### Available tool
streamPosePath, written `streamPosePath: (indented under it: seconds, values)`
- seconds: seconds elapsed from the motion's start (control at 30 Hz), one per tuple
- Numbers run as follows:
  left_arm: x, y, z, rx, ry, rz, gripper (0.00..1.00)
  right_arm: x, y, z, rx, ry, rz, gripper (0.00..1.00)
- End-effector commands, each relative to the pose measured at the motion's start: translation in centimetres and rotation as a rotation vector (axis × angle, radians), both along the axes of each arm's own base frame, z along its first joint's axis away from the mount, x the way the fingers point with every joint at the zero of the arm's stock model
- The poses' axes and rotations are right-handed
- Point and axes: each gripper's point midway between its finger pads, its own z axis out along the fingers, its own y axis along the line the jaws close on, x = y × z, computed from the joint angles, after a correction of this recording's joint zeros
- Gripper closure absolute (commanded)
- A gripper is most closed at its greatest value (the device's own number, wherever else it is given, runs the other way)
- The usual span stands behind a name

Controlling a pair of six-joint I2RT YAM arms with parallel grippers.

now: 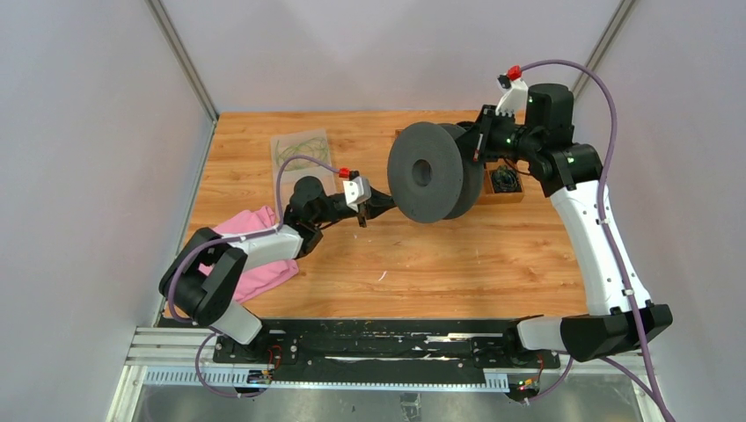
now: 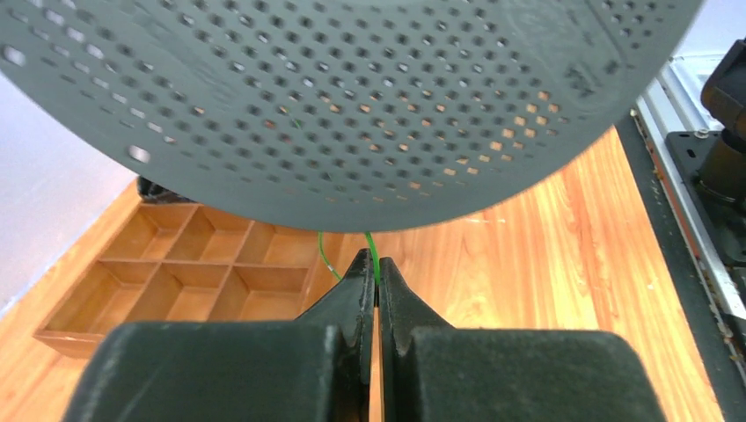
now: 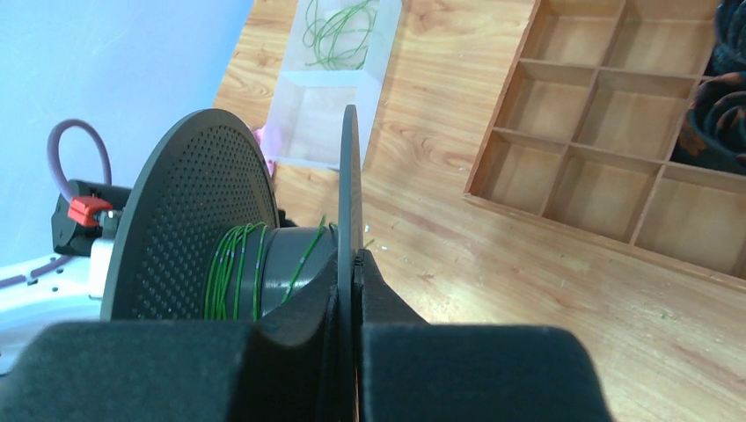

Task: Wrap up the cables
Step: Wrap the cable around the cable reel.

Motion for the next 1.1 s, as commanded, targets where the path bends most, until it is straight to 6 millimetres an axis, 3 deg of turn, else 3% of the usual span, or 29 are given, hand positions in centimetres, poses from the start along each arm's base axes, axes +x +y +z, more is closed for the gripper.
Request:
streamPosePath:
  seconds: [0.0,0.37,0.43,0.73,1.07]
  values:
    - [-1.1,-0.3,-0.7,0.017,0.058,-0.008,0.98,2.0,-1.0,3.2,0.032,-0.124,-0.104,0.99]
    - [-3.2,-2.6,-1.8,0.055,0.162,-0.067,0.99,4.4,-3.0,2.7,-0.022,-0.151,-0.244,0.99]
    - [-4.3,-3.8,-1.9,0.087,0.186,-0.089,1.00,5.2,-4.1,2.0,-0.068,-0.161,-0.299,0.99]
    - [-6.7,-6.6,-1.9,0.161,0.269,-0.155,0.99,6.4,-5.1,0.3,-0.178,-0.179,-0.364,0.99]
    - [-7.6,-7.7,-0.6,0.161,0.457,-0.170,0.96,7.0,-6.0,-2.4,-0.301,-0.195,-0.400,0.99]
